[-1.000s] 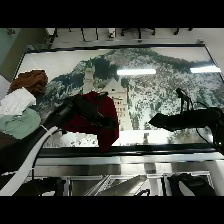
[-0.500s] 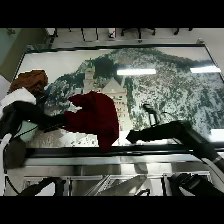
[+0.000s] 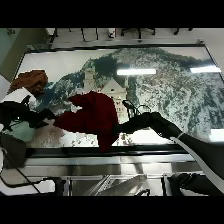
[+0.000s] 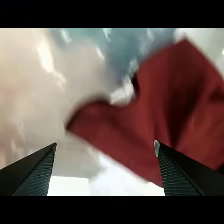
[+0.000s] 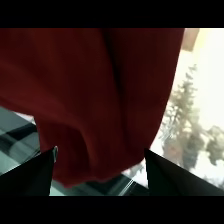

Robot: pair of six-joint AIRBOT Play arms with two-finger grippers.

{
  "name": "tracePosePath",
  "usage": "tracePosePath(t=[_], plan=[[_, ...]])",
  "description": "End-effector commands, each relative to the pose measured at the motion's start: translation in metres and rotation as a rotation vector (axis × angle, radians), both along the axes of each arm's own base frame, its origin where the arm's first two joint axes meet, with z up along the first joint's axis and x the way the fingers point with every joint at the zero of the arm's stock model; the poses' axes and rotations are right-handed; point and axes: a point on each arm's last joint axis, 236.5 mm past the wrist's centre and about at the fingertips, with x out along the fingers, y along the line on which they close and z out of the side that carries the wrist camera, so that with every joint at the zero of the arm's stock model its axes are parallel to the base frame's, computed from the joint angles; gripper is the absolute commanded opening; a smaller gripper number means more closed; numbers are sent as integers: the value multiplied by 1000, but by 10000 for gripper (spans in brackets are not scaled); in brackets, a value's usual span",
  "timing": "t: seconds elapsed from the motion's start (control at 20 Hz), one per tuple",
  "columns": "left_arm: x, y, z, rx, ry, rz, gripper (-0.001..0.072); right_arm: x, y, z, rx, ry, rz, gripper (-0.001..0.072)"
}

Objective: Fold the shirts.

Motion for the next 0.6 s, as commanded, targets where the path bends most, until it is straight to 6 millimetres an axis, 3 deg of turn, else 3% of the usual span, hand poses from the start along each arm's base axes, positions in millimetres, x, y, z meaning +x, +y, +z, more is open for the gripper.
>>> tracePosePath(t=[0.0,0.15,0.25,0.3,0.35,0.5,0.55], plan=[[23,0,-20,-31,41,-39,709,10,10,-13,-2,21,-3,619],[34,-28,-34,-66,91,-137,708,16,19,-16,13,38,-15,617],[27,-50,-41,-95,149,-223,708,15,20,-20,10,52,-14,616],[18,-59,-44,-118,195,-254,708,13,20,-20,11,62,-11,553],[8,-66,-44,-140,236,-281,660,10,20,-20,12,74,-2,423],[-6,-74,-31,-171,264,-353,7,7,25,-16,38,65,33,66],[-6,-75,-25,-169,249,-370,10,7,27,-15,45,65,33,29]])
